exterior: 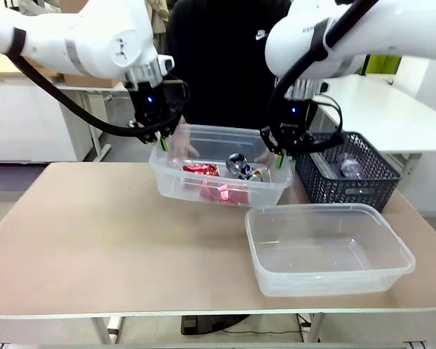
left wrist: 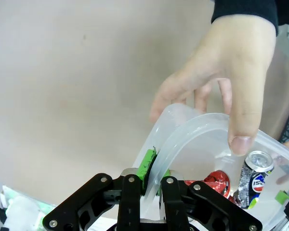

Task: Sort the waste into each basket.
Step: Offer the picked Organizing box to the human, then release the Organizing box you were holding.

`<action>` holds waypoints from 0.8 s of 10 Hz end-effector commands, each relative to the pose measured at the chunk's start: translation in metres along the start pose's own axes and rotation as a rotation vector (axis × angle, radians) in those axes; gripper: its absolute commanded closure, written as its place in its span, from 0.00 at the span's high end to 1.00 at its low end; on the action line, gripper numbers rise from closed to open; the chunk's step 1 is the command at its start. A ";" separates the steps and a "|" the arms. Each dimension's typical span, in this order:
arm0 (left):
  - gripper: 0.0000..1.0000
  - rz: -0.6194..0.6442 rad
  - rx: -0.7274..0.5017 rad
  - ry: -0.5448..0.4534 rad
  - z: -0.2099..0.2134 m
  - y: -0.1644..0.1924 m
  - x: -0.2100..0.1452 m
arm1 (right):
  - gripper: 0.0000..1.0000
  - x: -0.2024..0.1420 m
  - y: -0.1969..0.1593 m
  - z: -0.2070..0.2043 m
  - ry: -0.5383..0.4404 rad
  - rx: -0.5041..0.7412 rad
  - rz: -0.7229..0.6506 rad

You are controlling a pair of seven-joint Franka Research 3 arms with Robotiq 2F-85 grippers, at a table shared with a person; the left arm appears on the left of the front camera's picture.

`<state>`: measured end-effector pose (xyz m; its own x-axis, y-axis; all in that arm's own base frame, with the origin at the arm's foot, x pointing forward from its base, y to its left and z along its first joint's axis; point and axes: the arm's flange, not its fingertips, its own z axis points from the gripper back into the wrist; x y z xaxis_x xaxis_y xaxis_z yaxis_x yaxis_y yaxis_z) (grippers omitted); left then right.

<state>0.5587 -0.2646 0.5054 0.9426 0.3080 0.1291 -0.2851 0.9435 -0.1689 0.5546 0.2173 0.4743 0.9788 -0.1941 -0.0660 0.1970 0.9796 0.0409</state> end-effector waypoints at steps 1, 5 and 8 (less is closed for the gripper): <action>0.06 -0.012 -0.011 -0.010 0.002 -0.002 0.000 | 0.05 -0.003 -0.001 0.001 -0.009 -0.013 0.000; 0.06 -0.012 -0.011 -0.010 0.002 -0.002 0.000 | 0.05 -0.003 -0.001 0.001 -0.009 -0.013 0.000; 0.06 -0.012 -0.011 -0.010 0.002 -0.002 0.000 | 0.05 -0.003 -0.001 0.001 -0.009 -0.013 0.000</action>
<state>0.5575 -0.2659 0.5024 0.9546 0.2702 0.1258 -0.2502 0.9558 -0.1544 0.5554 0.2153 0.4779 0.9798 -0.1933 -0.0517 0.1952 0.9801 0.0350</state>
